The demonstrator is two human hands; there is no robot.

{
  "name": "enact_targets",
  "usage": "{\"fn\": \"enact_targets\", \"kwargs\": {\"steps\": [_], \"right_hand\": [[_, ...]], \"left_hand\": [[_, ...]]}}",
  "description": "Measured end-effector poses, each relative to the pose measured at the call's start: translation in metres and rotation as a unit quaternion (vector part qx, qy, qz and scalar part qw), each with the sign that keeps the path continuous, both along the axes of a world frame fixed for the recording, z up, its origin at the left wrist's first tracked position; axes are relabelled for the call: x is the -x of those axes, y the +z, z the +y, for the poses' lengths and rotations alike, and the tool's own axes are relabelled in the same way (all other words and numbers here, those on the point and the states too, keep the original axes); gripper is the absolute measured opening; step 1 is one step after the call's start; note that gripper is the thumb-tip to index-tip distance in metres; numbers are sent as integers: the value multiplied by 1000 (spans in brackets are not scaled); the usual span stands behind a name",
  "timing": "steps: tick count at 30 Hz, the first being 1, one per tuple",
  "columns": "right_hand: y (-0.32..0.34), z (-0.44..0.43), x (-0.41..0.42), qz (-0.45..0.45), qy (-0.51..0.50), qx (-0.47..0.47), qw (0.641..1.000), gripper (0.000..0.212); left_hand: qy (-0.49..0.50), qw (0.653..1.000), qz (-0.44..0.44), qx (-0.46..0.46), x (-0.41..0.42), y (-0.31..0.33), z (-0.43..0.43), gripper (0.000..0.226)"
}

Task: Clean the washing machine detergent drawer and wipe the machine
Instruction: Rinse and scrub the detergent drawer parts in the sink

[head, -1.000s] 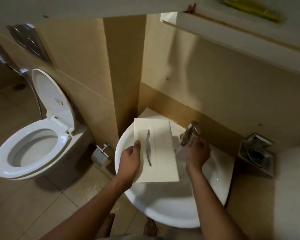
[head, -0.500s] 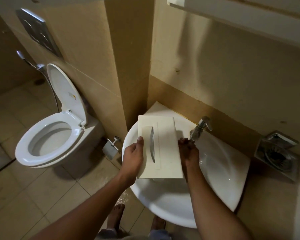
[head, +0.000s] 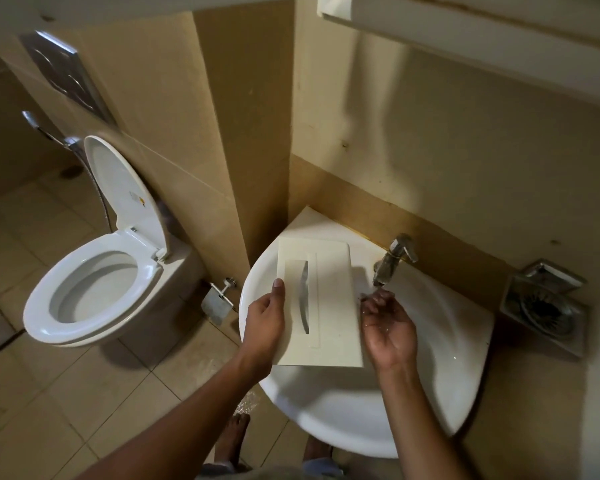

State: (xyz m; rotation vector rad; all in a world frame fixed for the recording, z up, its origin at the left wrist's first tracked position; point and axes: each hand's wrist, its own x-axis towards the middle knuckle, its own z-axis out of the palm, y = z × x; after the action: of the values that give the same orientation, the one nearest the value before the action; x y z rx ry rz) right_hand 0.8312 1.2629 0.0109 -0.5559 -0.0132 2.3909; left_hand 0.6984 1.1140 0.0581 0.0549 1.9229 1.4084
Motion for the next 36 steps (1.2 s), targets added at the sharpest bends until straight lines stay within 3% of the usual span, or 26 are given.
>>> {"fn": "enact_targets", "kwargs": {"steps": [3, 5, 6, 7, 8, 11, 12, 14, 18, 25, 27, 33, 36], "right_hand": [[44, 6, 0, -37, 37, -28, 998, 24], [77, -2, 10, -138, 98, -96, 981, 4], [86, -10, 18, -215, 129, -160, 955, 9], [93, -22, 26, -299, 160, -247, 908, 15], [96, -36, 34, -386, 184, -345, 835, 18], [89, -76, 49, -557, 242, -567, 557, 33], [87, -85, 51, -572, 247, -610, 489, 40], [83, -89, 55, -590, 236, -660, 401, 48], [85, -75, 67, -579, 268, -707, 306, 47], [81, -11, 89, -520, 274, -782, 208, 50], [77, 6, 90, -526, 256, -782, 215, 48], [57, 32, 51, -613, 172, -704, 314, 43], [48, 50, 23, -666, 74, -692, 269, 35]], "left_hand": [[-5, 1000, -11, -11, -5, 4, 3, 60], [2, 999, -27, -30, -10, 5, 8, 59], [6, 999, -30, -37, -12, 6, 11, 60], [8, 999, -31, -44, -13, 7, 13, 61], [8, 998, -32, -48, -15, 7, 16, 60], [5, 997, -41, -58, -15, 7, 24, 56], [1, 998, -41, -57, -14, 8, 26, 56], [-14, 998, -40, -51, -14, 10, 27, 57], [-37, 996, -66, -52, -9, 15, 24, 51], [-110, 993, 2, -50, -6, 27, 15, 58], [-113, 993, 19, -42, -9, 28, 13, 54], [-86, 994, 62, -37, -17, 29, 7, 53], [-70, 996, 48, -35, -7, 34, 0, 55]]}}
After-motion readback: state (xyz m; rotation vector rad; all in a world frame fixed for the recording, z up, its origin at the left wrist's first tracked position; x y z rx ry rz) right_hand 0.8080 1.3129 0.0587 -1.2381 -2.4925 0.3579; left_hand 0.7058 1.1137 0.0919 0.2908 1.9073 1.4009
